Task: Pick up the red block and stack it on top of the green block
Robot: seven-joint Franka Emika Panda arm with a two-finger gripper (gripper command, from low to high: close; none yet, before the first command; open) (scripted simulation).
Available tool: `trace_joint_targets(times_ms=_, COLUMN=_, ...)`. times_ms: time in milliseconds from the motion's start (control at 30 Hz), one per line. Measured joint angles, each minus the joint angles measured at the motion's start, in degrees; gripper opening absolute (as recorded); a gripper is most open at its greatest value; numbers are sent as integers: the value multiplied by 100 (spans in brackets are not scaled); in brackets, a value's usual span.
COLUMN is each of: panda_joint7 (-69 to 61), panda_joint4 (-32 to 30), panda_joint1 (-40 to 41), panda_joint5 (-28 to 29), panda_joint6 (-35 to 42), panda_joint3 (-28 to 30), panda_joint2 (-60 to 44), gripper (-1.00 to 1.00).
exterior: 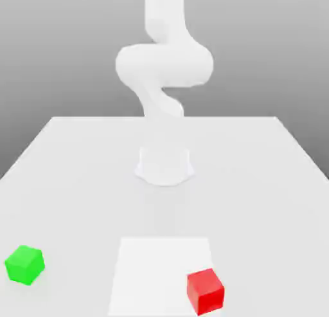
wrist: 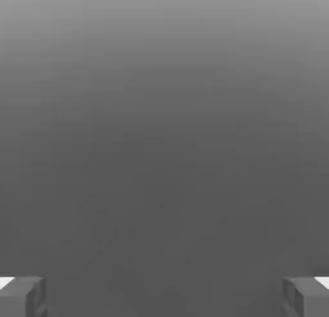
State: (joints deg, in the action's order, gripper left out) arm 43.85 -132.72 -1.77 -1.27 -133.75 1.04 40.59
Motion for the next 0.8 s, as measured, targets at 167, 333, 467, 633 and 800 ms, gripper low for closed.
trace_joint_targets(times_ms=167, panda_joint7=-421, panda_joint4=-191, panda_joint1=-297, panda_joint5=-279, panda_joint6=-400, panda_joint3=134, panda_joint2=-1081, gripper=0)
trace_joint_targets(times_ms=333, panda_joint7=-789, panda_joint4=-376, panda_joint1=-527, panda_joint5=-495, panda_joint6=-786, panda_joint3=175, panda_joint2=-2128, gripper=0)
trace_joint_targets(times_ms=467, panda_joint7=-1027, panda_joint4=-526, panda_joint1=-655, panda_joint5=-587, panda_joint6=-1100, panda_joint3=143, panda_joint2=-2959, gripper=0)
trace_joint_targets(times_ms=633, panda_joint7=-1181, panda_joint4=-717, panda_joint1=-792, panda_joint5=-503, panda_joint6=-1505, panda_joint3=63, panda_joint2=-3982, gripper=0)
trace_joint_targets(times_ms=800, panda_joint7=-1119, panda_joint4=-913, panda_joint1=-923, panda_joint5=-119, panda_joint6=-1919, panda_joint3=108, panda_joint2=-4978, gripper=0)
